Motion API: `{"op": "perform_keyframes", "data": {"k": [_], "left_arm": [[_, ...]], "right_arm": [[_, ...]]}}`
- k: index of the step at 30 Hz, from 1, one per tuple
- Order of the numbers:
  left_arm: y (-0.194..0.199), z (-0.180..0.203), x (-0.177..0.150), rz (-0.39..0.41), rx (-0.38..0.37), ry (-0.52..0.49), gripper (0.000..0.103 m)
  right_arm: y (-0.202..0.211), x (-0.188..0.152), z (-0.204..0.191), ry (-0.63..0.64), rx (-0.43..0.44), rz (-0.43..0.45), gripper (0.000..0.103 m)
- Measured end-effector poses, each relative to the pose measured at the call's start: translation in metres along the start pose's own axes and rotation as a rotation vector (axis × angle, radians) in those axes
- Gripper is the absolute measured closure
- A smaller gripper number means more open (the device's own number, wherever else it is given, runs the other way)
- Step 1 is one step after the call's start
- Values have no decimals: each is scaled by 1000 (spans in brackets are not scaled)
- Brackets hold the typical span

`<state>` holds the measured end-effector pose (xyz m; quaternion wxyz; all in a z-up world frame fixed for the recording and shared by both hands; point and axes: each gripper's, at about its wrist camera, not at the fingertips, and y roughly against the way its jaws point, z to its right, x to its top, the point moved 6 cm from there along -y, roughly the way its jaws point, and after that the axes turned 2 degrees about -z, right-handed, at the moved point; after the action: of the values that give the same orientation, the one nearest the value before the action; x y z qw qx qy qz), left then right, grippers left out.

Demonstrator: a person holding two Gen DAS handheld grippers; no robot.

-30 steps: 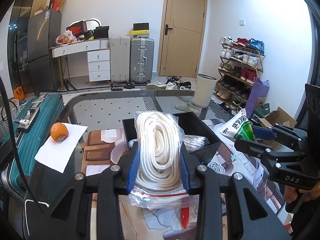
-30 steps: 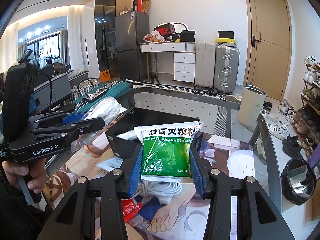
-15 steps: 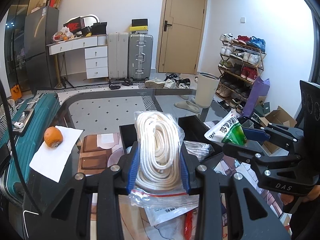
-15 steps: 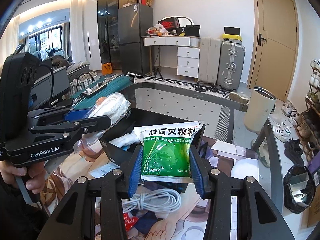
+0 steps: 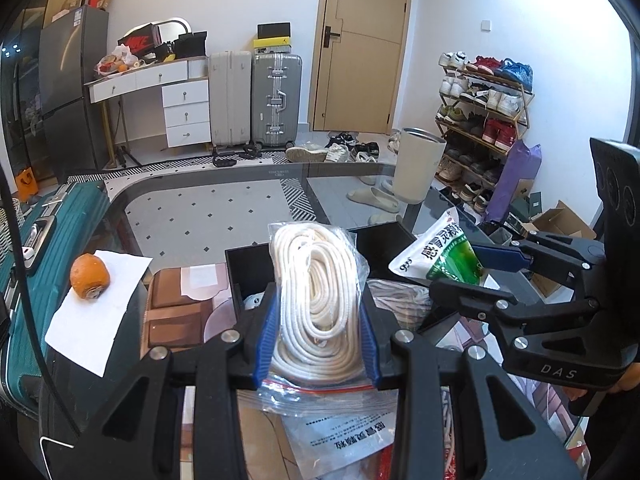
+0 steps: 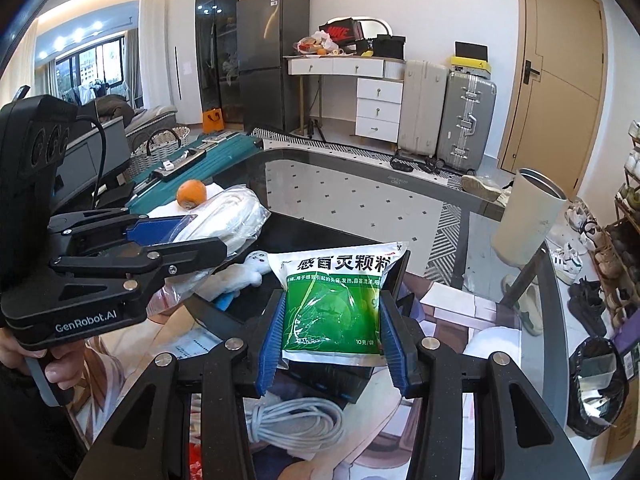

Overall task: Organize soft objects
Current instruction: 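Lift and carry the cord bag and green packet toward the black box, then lower the cord bag into the box with the left tool while the right tool releases the green packet inside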

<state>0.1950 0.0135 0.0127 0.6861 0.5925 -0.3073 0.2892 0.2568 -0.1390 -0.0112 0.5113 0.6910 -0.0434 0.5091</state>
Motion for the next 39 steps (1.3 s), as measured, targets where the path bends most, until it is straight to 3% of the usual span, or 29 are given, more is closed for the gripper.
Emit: {"op": "perform_keyframes", "data": {"k": [21,25,39], "left_arm": [[-26,-5,3,-48,13,0,69],[-27,-7,3,-51,11,1,69],[-26,-4,-2,-61,-1,-5,68]], "right_arm": [[-50,10,6,58,18,-80,58],[-52,12,1,66,36,-86,45],[-25,5,10,28,3,-48,30]]}}
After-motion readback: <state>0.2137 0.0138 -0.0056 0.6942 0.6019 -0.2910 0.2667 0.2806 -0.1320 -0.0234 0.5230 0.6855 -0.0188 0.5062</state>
